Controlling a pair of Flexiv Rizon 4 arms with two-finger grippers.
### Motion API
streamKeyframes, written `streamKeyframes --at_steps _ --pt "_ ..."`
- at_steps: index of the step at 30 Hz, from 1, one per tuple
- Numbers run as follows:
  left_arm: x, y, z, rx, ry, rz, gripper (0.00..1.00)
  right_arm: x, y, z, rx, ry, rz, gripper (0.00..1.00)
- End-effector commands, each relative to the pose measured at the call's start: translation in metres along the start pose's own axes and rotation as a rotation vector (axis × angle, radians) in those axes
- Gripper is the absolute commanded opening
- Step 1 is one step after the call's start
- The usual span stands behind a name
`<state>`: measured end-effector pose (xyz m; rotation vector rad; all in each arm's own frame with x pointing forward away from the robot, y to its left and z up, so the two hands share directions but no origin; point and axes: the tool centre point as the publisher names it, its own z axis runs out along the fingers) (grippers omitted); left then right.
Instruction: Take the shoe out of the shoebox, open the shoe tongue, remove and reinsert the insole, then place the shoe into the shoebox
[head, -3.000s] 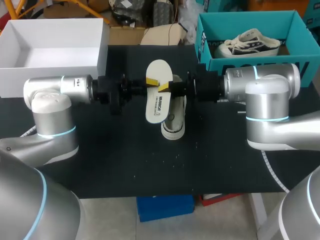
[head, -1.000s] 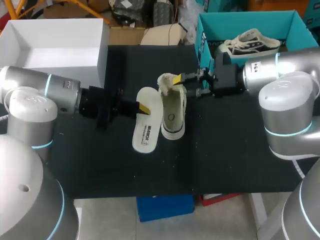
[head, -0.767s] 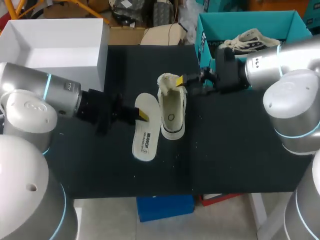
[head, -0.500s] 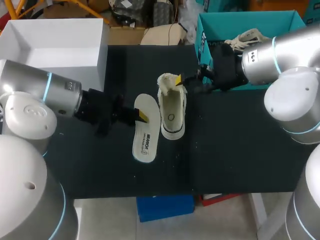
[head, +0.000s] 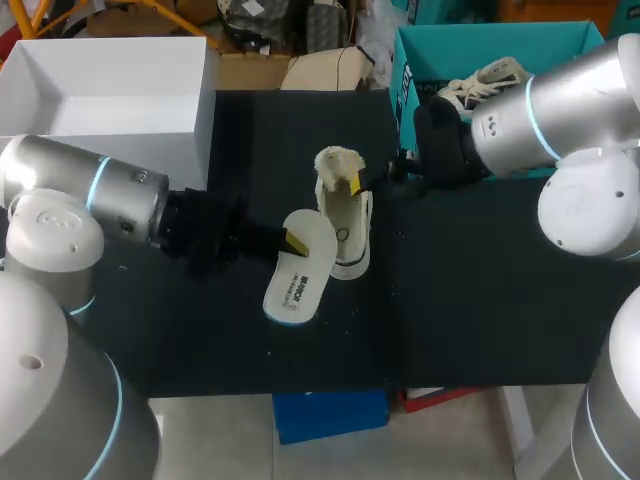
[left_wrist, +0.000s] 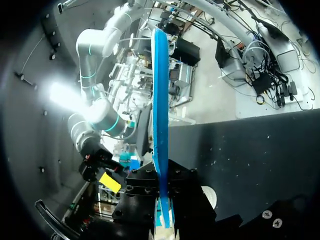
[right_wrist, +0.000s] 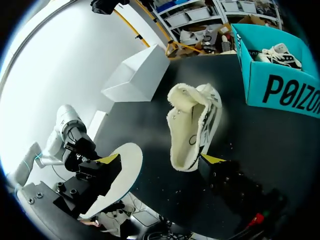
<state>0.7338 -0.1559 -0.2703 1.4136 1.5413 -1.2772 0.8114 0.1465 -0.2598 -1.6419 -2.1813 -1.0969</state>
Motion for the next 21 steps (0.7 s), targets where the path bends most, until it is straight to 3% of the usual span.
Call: streamKeyframes --at_steps 1,8,14,21 --pt "0.002 0.007 0.005 0.053 0.032 -0.009 0.0 -0.003 -0.019 -0.019 -0.019 -0.004 -0.003 1.0" --pt "0.007 0.001 0.011 0.106 0.092 -0.052 0.0 -0.006 -0.034 -0.033 -0.036 0.012 -0.06 1.0" --pt "0.017 -0.005 0.019 0.17 0.217 -0.149 0.0 -0.006 -0.036 -0.034 -0.031 0.011 -0.063 1.0" --pt "0.033 0.016 0.028 0.156 0.37 -0.11 0.0 -0.006 -0.036 -0.034 -0.031 0.011 -0.063 1.0"
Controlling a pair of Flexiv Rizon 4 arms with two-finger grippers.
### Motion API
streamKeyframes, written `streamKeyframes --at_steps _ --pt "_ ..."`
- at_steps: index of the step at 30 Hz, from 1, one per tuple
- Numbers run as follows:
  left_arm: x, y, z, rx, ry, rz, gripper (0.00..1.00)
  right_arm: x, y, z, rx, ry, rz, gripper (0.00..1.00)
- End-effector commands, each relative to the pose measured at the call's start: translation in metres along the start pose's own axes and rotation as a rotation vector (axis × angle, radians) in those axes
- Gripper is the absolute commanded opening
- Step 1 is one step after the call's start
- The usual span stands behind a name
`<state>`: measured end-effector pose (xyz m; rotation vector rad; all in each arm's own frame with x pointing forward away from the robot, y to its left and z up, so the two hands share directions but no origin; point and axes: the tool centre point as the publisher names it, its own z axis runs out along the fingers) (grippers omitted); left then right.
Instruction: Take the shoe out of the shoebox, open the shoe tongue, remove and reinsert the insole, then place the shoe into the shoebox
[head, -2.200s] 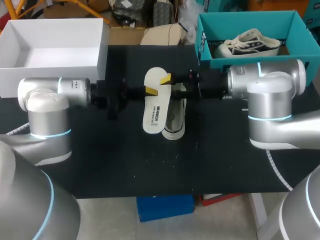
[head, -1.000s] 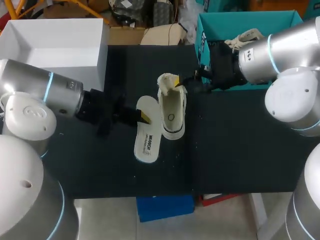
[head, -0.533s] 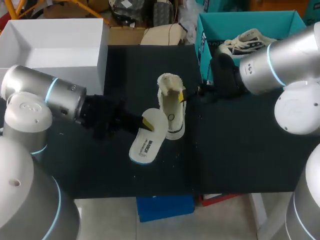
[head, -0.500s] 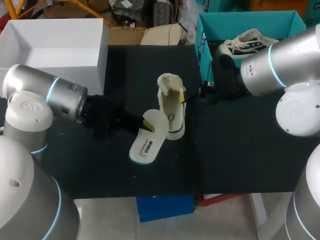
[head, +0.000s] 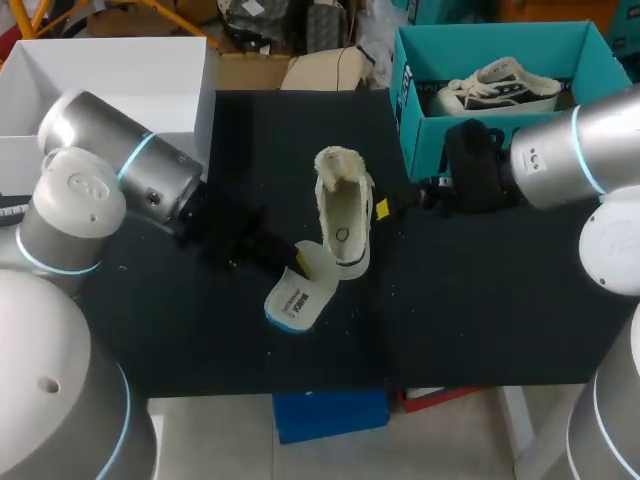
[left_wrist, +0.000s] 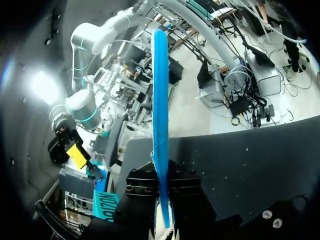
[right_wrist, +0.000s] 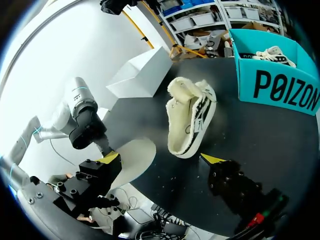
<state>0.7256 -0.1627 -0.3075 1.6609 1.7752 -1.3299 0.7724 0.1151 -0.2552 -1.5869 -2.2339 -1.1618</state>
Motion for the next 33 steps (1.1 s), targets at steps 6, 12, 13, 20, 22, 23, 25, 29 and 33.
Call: streamKeyframes --at_steps 6,12,13,20,22,23,25,29,33 --pt "-0.009 0.047 0.014 0.032 0.124 0.036 0.0 0.0 0.0 0.0 0.002 0.0 -0.001 1.0" --pt "-0.014 0.076 0.022 0.043 0.157 0.053 0.0 0.0 0.0 0.0 0.002 0.0 -0.001 1.0" --pt "-0.015 0.081 0.023 0.04 0.171 0.06 0.0 0.0 0.0 0.0 0.002 0.0 -0.001 1.0" --pt "-0.02 0.117 0.024 0.029 0.229 0.08 0.0 0.0 0.0 0.0 0.002 0.0 -0.001 1.0" --pt "-0.022 0.126 0.024 0.024 0.231 0.084 0.0 0.0 0.0 0.0 0.002 0.0 -0.001 1.0" --pt "-0.023 0.131 0.024 0.018 0.235 0.086 0.0 0.0 0.0 0.0 0.002 0.0 -0.001 1.0" --pt "-0.025 0.142 0.025 0.005 0.233 0.09 0.0 0.0 0.0 0.0 0.002 0.0 -0.001 1.0" --pt "-0.028 0.162 0.028 -0.004 0.21 0.096 0.0 0.0 0.0 0.0 0.002 0.0 -0.001 1.0" --pt "-0.028 0.185 0.032 -0.036 0.198 0.102 0.0 0.0 0.0 0.0 0.002 0.0 -0.001 1.0"
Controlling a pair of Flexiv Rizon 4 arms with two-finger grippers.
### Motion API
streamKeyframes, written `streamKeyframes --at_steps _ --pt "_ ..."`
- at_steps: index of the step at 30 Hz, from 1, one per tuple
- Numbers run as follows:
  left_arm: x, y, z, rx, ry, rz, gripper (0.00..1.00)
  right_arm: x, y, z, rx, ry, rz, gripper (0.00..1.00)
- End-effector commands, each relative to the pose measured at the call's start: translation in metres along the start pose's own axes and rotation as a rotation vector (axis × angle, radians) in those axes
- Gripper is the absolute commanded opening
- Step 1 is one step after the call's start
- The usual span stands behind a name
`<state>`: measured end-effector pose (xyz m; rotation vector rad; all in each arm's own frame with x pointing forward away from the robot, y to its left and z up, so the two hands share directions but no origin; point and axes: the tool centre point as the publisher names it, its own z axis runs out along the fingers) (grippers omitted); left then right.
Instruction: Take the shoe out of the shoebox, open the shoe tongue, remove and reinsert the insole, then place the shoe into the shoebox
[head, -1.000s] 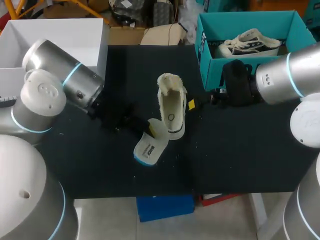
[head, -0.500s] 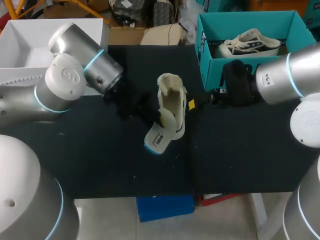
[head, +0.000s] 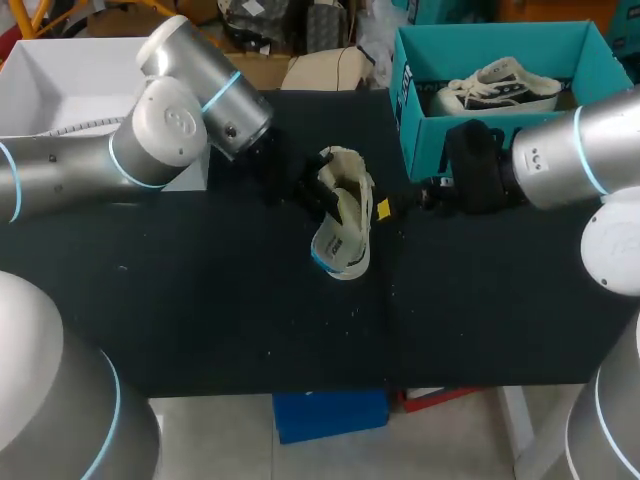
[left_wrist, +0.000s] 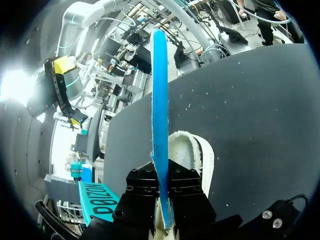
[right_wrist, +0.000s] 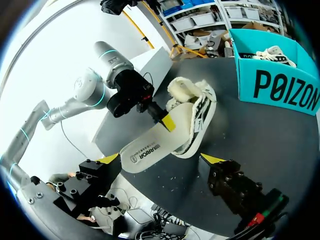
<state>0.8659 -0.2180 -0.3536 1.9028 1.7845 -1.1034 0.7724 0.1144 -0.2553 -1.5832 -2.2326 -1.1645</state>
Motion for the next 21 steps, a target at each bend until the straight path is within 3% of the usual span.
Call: streamKeyframes --at_steps 1,4,5,7,9,10,12,21 --pt "0.001 0.037 0.012 -0.011 -0.01 -0.006 0.0 0.001 0.001 0.001 0.002 -0.003 0.0 1.0" --pt "-0.001 0.048 0.012 -0.04 -0.018 -0.021 0.0 0.001 0.001 0.001 0.002 -0.003 0.0 1.0" --pt "-0.002 0.049 0.011 -0.042 -0.018 -0.022 0.12 0.001 0.001 0.001 0.002 -0.003 0.0 1.0" --pt "-0.006 0.047 0.009 -0.047 -0.016 -0.024 0.64 0.001 0.001 0.001 0.002 -0.003 0.0 1.0" --pt "-0.009 0.042 0.006 -0.048 -0.02 -0.025 0.72 0.001 0.001 0.001 0.002 -0.003 0.0 1.0" --pt "-0.01 0.038 0.004 -0.045 -0.021 -0.028 0.83 0.001 0.001 0.001 0.002 -0.003 0.0 1.0" --pt "-0.011 0.028 0.0 -0.034 -0.013 -0.026 0.88 0.001 0.001 0.001 0.002 -0.003 0.0 1.0" --pt "-0.013 -0.022 -0.021 0.024 0.042 -0.016 0.87 0.001 0.001 0.001 0.002 -0.003 0.0 1.0"
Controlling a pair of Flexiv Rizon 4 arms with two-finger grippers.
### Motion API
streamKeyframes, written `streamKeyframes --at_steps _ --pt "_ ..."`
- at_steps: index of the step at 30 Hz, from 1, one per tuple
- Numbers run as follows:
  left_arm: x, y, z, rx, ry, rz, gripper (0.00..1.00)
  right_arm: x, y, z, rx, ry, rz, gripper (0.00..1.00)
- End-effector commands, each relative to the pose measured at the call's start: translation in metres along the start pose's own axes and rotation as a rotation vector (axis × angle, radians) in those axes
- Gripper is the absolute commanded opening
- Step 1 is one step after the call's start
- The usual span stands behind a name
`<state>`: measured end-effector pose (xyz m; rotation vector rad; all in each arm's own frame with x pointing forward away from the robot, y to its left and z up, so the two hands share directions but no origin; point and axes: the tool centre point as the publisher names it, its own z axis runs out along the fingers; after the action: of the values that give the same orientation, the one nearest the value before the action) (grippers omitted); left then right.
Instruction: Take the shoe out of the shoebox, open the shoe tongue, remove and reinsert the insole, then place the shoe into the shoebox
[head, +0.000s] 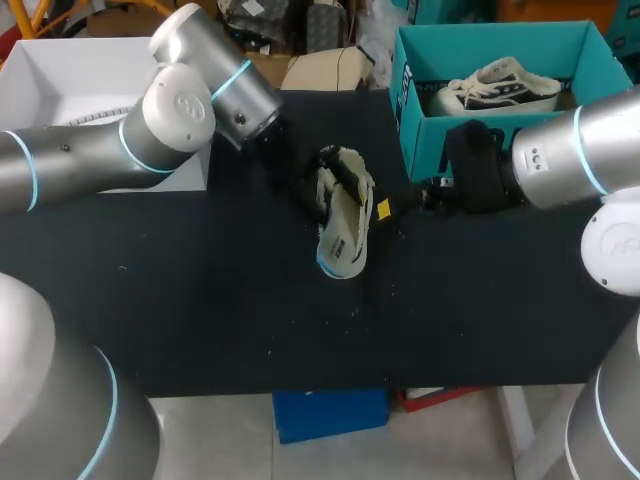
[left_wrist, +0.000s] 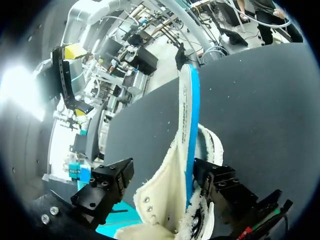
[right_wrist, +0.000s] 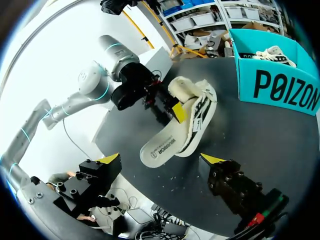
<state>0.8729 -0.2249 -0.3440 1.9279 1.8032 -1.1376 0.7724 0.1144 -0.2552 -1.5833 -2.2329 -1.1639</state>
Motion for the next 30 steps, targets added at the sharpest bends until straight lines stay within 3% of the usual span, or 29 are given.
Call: streamKeyframes --at_steps 1,11,19,21,25,27,30 --pt "0.0 -0.033 -0.017 -0.009 0.037 -0.001 0.87 0.001 0.001 0.001 0.002 -0.003 0.0 1.0" --pt "0.015 -0.072 -0.01 0.046 0.108 -0.041 0.83 0.001 0.001 0.001 0.002 -0.003 0.0 1.0" --pt "0.048 -0.086 -0.004 -0.043 0.065 -0.13 0.83 0.001 0.001 0.001 0.002 -0.003 0.0 1.0" --pt "0.051 -0.088 -0.003 -0.078 0.024 -0.145 0.79 0.001 0.001 0.001 0.002 -0.003 0.0 1.0" --pt "0.053 -0.091 0.002 -0.147 -0.065 -0.166 0.79 0.001 0.001 0.001 0.002 -0.003 0.0 1.0" --pt "0.052 -0.091 0.003 -0.178 -0.104 -0.171 0.51 0.001 0.001 0.001 0.002 -0.003 0.0 1.0" --pt "0.05 -0.09 0.005 -0.21 -0.143 -0.175 0.35 0.001 0.001 0.001 0.002 -0.003 0.0 1.0"
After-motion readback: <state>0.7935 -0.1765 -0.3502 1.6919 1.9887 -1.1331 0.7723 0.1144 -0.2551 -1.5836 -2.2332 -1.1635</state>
